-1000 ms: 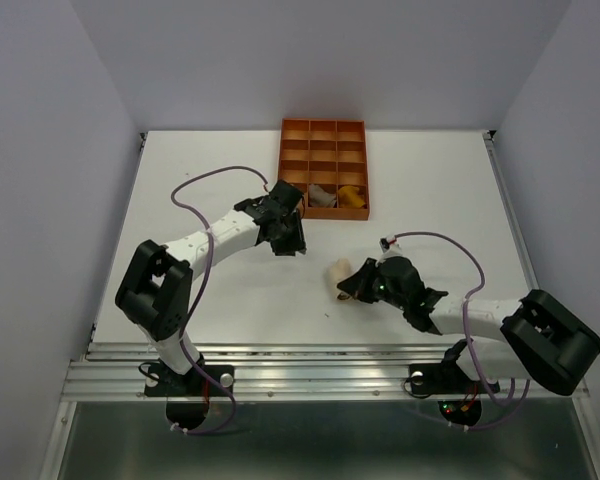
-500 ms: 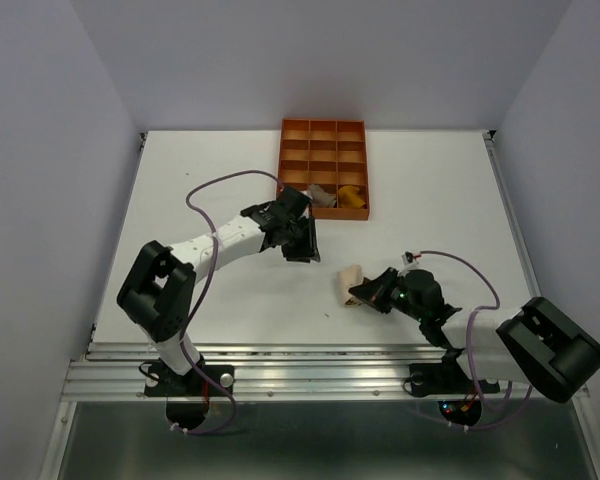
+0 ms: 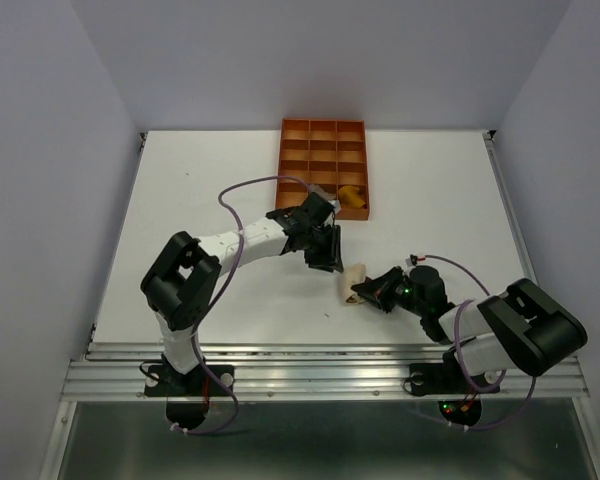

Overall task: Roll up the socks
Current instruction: Roll the sock at the center of the board.

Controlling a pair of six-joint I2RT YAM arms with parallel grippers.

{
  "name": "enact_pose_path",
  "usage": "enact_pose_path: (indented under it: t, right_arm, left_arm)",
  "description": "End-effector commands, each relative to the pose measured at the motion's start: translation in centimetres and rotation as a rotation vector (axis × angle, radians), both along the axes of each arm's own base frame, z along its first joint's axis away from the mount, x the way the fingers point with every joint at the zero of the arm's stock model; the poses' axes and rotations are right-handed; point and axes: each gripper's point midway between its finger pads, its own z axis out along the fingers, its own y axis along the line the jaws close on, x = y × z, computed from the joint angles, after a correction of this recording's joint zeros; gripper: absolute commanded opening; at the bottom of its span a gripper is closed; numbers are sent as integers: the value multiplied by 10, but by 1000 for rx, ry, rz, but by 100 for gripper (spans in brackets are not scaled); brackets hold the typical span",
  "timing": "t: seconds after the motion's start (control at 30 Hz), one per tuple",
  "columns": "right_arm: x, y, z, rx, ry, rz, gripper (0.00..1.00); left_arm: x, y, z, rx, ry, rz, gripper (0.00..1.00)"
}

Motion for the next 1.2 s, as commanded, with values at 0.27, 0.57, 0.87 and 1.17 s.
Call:
enact_pose_path:
  t: [0.27,0.57,0.87,1.17]
  right_arm:
    - [-41,-37,-64,-161,209,-52,1]
    - [-34,-38,-62,-235,167,-11,1]
    - [-25,-44,-56,-319,113,-3,1]
    - [-22,-42,-56,-351,95,30,6]
  left_arm:
    - [10,-27,4,-42,-18,-19,43]
    - [8,-32,-14,-19,20,-20,50]
    - [-7,-57,-15,-139,86,-90,48]
    - [-13,-54,-26,-111,103,-85,0]
